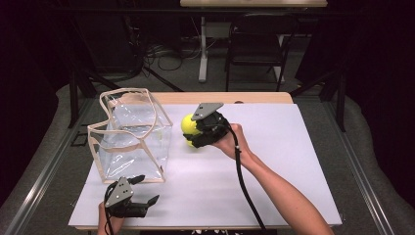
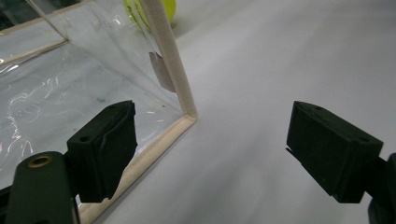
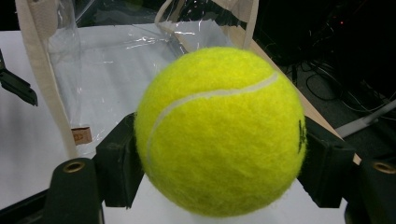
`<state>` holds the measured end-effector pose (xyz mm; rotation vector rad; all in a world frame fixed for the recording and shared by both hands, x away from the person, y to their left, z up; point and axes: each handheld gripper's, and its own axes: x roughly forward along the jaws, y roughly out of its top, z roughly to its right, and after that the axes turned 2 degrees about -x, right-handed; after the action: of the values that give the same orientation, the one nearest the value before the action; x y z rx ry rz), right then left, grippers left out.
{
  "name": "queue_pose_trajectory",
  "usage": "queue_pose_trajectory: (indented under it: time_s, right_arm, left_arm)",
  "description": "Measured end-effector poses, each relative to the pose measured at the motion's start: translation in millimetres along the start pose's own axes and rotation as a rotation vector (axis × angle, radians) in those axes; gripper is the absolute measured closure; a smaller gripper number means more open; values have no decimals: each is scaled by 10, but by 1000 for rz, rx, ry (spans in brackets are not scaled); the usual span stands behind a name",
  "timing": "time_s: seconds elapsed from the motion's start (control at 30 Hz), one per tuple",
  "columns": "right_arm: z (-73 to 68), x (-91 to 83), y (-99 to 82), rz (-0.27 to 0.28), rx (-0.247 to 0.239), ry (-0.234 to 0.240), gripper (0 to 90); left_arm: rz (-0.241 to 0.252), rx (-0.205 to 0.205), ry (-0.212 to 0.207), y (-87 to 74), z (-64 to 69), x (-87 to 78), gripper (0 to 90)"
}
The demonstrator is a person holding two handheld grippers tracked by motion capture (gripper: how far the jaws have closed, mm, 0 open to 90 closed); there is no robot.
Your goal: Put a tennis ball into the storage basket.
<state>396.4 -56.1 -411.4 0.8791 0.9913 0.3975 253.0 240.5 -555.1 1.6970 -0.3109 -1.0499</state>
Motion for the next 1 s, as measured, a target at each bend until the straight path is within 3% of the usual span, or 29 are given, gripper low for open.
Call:
queue_pose_trajectory:
  time_s: [1.0]
  right_arm:
    - [89, 24, 305, 11, -13, -10, 266]
  left_arm:
    - [1, -1, 1, 4, 9, 3, 159]
